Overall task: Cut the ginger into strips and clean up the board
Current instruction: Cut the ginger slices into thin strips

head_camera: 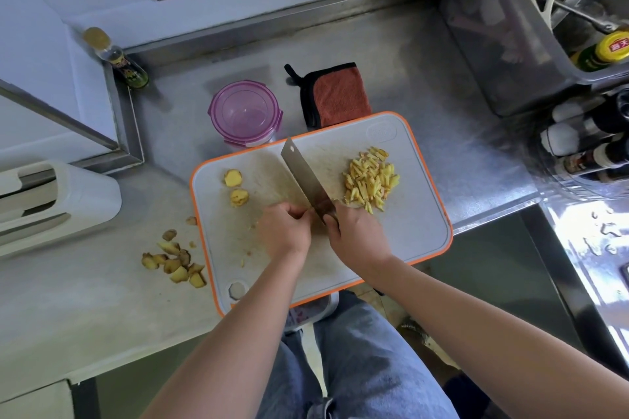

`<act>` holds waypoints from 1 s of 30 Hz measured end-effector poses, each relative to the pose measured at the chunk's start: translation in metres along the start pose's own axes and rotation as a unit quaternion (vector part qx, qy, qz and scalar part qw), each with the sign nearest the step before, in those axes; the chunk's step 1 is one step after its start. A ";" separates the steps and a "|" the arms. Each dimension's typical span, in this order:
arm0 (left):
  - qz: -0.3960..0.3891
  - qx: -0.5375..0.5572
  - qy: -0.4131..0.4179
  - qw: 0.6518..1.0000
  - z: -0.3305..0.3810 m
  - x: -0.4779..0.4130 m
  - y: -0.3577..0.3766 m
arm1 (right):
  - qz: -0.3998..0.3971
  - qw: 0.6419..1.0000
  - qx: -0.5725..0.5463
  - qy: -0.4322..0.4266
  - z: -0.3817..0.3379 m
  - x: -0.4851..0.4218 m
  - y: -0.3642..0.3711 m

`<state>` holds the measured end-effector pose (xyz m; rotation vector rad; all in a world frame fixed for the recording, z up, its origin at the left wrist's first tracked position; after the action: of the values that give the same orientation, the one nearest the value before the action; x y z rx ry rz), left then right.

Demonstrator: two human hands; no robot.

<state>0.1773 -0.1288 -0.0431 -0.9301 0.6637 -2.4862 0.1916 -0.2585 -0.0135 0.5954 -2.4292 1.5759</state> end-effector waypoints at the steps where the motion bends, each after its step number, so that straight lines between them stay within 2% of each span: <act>1: 0.001 0.002 -0.003 1.000 -0.001 0.001 0.000 | 0.006 1.000 -0.012 0.004 -0.001 -0.003 -0.001; 5: 0.002 0.005 -0.012 1.000 0.000 0.002 0.000 | 0.019 0.999 -0.045 0.004 -0.002 -0.004 -0.007; 21: 0.000 -0.007 -0.012 1.000 0.001 0.002 -0.001 | -0.016 1.000 -0.015 -0.002 0.006 0.009 -0.001; 30: -0.005 0.004 -0.025 1.000 0.000 0.003 -0.001 | 0.014 1.000 -0.013 -0.006 -0.001 0.000 0.003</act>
<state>0.1752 -0.1292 -0.0413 -0.9907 0.6337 -2.4651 0.1904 -0.2563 -0.0154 0.5704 -2.4722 1.5525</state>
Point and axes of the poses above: each hand's wrist, its own x-axis away from the middle knuckle, its own y-axis out of the palm, z = x × y, the point moved 5 cm from there along -x, towards the middle knuckle
